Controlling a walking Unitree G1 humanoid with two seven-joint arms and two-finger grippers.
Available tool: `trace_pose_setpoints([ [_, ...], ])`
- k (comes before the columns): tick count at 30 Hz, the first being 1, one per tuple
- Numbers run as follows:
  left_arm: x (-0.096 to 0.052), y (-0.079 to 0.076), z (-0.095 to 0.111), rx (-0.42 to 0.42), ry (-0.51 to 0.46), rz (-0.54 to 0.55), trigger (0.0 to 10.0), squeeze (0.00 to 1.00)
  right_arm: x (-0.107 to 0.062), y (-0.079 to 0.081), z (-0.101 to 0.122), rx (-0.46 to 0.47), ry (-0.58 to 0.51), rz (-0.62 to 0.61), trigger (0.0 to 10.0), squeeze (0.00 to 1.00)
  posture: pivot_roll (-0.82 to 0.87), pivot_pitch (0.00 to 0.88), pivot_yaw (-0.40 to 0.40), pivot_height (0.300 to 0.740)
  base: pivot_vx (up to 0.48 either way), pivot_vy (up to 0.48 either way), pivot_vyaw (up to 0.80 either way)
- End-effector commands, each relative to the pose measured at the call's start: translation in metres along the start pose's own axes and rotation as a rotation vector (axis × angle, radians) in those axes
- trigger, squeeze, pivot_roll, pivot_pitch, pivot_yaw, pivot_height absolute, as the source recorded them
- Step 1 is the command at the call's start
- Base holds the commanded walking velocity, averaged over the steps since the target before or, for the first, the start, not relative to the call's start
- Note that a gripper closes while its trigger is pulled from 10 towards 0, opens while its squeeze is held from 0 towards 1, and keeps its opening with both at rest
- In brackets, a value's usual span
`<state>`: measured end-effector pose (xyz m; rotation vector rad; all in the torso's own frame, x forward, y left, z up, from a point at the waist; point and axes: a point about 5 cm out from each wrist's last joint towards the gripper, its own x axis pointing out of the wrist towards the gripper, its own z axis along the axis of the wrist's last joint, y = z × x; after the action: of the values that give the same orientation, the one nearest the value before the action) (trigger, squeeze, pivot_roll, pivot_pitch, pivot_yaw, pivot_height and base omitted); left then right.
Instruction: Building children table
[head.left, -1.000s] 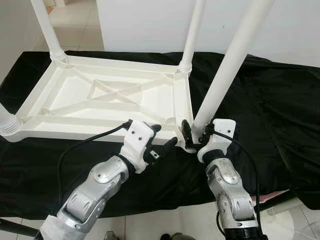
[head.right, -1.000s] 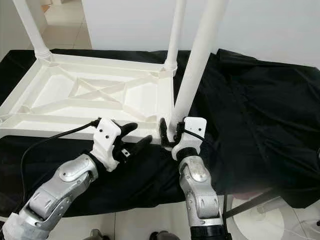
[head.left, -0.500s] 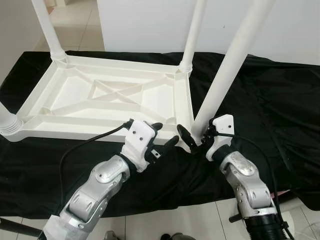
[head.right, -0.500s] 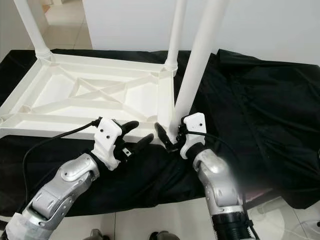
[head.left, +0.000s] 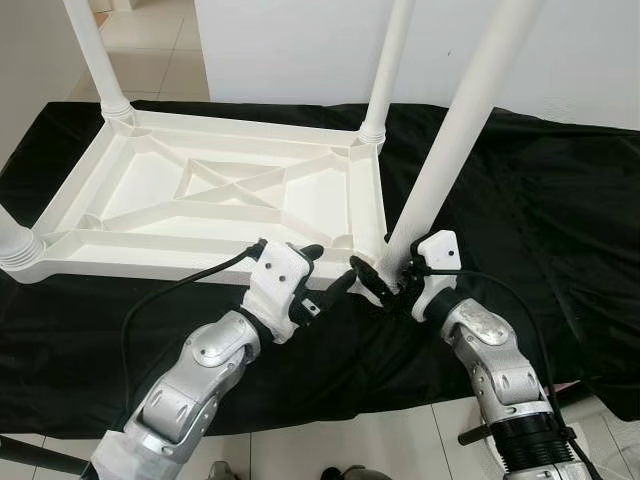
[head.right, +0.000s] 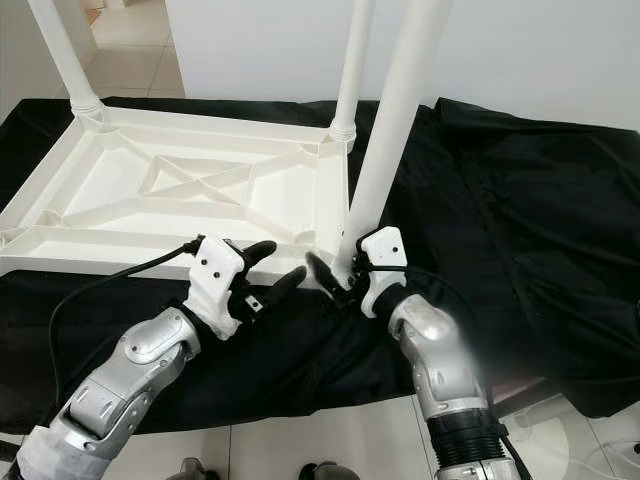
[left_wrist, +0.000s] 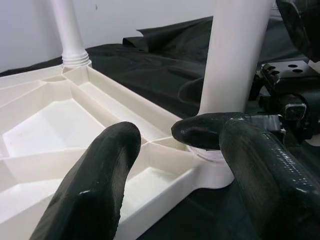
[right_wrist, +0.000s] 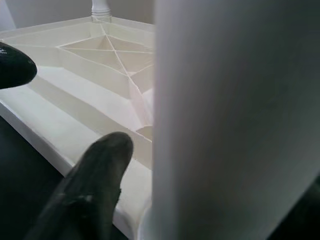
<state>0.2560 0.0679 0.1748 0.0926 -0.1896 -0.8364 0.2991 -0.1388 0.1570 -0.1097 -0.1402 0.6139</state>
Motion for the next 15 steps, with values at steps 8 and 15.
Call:
trace_pose_setpoints([
  [8,0.001,-0.007,-0.006,0.001,0.009,-0.088,10.0,0.0,-0.009,0.003,-0.006,0.017,0.013,-0.037,0.0,0.0,-0.07,0.108,-0.045,0.74,0.0,0.0,0.0],
  [15,-0.001,-0.007,-0.008,0.005,0.026,-0.098,10.0,0.0,-0.009,0.014,-0.005,0.088,0.007,-0.202,10.0,0.0,-0.07,0.111,-0.04,0.74,0.0,0.0,0.0],
])
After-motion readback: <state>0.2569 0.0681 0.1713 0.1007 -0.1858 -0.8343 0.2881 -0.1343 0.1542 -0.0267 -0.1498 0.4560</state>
